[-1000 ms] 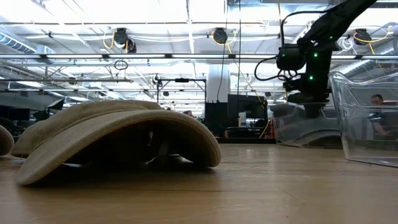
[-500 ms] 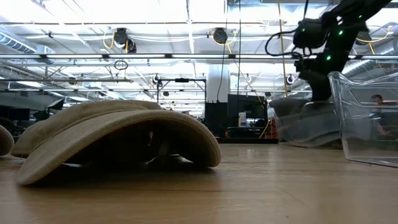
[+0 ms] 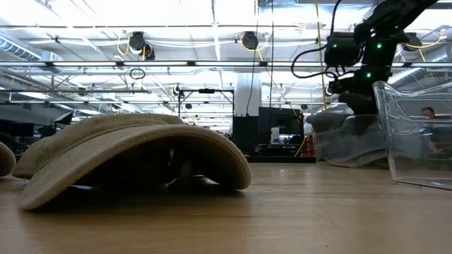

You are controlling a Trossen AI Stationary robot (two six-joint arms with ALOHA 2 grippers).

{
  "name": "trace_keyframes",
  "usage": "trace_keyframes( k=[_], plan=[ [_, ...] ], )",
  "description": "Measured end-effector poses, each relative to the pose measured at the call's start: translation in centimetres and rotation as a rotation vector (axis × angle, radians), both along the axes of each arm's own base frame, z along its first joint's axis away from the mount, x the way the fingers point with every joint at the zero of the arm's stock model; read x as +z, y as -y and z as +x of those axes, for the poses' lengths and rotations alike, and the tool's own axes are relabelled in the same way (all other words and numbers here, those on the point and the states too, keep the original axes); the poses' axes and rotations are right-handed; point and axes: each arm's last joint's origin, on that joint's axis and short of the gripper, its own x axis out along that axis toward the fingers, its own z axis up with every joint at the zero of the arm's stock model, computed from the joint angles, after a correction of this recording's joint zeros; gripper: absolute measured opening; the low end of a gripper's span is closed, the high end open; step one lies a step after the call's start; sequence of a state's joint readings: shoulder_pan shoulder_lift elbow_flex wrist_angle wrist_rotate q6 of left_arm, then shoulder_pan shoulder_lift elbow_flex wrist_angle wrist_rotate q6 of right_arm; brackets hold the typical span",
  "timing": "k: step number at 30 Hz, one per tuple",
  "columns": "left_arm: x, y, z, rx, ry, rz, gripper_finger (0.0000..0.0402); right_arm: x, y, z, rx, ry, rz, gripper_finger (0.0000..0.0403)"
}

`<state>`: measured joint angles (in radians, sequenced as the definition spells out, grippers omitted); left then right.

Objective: Pick & Place hat
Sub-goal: Put the blue cap into the top transparent bin, then put the top brown and blue cap into the bottom transparent bin

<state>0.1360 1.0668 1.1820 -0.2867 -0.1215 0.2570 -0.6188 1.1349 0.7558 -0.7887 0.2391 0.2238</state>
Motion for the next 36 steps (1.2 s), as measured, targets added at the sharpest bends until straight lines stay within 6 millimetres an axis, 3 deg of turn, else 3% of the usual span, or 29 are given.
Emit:
trace_keyframes(
  k=[6, 13, 20, 29, 36],
  plan=[
    [0.0, 0.0, 0.0, 0.0, 0.0, 0.0, 0.0324, -1.2, 0.4, 0.6, 0.009, -0.066, 0.035, 0.0],
    [0.0, 0.0, 0.0, 0.0, 0.0, 0.0, 0.0324, -1.0, 0.4, 0.5, 0.016, -0.051, 0.031, 0.0],
    [0.0, 0.0, 0.0, 0.0, 0.0, 0.0, 0.0324, 1.4, -0.5, -0.4, 0.052, 0.055, -0.024, 0.0],
    [0.0, 0.0, 0.0, 0.0, 0.0, 0.0, 0.0324, 5.9, -1.8, -1.8, 0.119, 0.342, -0.232, 0.0],
    [0.0, 0.0, 0.0, 0.0, 0.0, 0.0, 0.0324, 7.0, -3.1, -0.7, 0.413, 0.603, -0.372, 0.0]
  ],
)
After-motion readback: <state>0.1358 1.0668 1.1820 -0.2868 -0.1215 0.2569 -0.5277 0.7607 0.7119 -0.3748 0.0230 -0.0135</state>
